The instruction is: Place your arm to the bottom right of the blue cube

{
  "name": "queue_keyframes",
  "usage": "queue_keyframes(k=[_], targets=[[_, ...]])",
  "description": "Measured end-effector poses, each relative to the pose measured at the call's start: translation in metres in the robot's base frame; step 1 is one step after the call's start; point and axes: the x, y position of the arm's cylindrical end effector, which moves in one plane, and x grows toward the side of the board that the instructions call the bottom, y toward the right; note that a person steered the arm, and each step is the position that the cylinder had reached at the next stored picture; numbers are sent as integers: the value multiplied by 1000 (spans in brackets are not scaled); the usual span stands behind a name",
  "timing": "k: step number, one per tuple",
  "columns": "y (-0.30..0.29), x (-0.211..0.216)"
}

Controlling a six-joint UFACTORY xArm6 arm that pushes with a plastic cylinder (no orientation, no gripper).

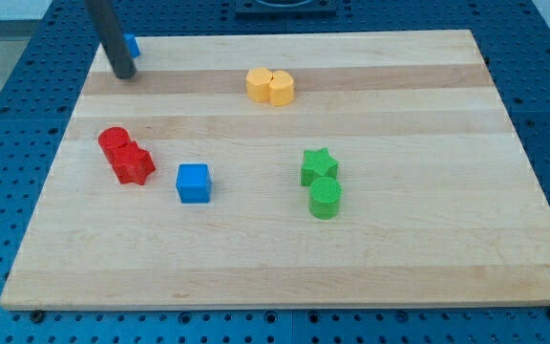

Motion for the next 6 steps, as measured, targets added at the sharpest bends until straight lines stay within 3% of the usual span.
queue_keyframes(k=[1,3,4,6], targets=[[60,12],[155,82],[178,130],[151,218]])
